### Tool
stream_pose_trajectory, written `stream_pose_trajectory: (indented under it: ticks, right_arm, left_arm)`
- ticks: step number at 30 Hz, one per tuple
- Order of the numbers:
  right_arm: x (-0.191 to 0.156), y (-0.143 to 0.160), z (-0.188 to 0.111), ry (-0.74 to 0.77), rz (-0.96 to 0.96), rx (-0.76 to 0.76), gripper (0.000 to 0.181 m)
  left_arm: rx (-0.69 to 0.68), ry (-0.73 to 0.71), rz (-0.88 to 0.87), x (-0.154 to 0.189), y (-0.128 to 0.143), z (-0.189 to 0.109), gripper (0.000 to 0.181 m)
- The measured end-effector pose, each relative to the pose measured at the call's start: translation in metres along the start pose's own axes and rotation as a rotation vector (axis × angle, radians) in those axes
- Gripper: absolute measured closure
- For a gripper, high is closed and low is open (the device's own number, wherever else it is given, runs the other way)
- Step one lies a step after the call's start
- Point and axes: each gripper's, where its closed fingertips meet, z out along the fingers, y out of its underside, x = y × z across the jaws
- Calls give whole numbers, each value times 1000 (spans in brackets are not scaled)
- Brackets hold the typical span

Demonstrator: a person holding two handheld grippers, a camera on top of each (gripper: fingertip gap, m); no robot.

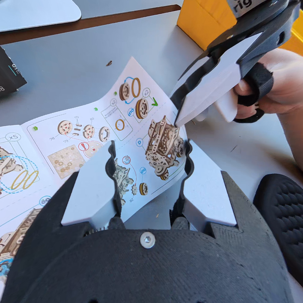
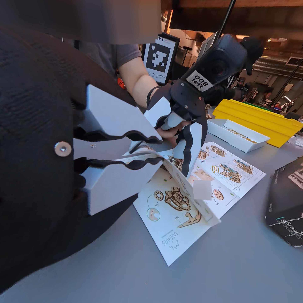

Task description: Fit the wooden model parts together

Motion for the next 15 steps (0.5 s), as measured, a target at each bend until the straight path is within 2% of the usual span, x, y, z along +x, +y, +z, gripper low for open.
stream_pose_trajectory:
  ticks: [2,7,13,15]
  right_arm:
    - [5,4,1,18,-27,-17,175]
    - [7,1,1,2,-8,12,180]
    - [2,-2,0,-57,43,30,181]
    - [3,-2,1,-52,45,31,181]
  left_arm:
    - [-17,19,-10,3,2,-3,95]
    - [-31,31,4,11,10,-14,111]
    - [-39,-71,207,9,11,-18,124]
    - [-45,-87,226,8,12,-16,128]
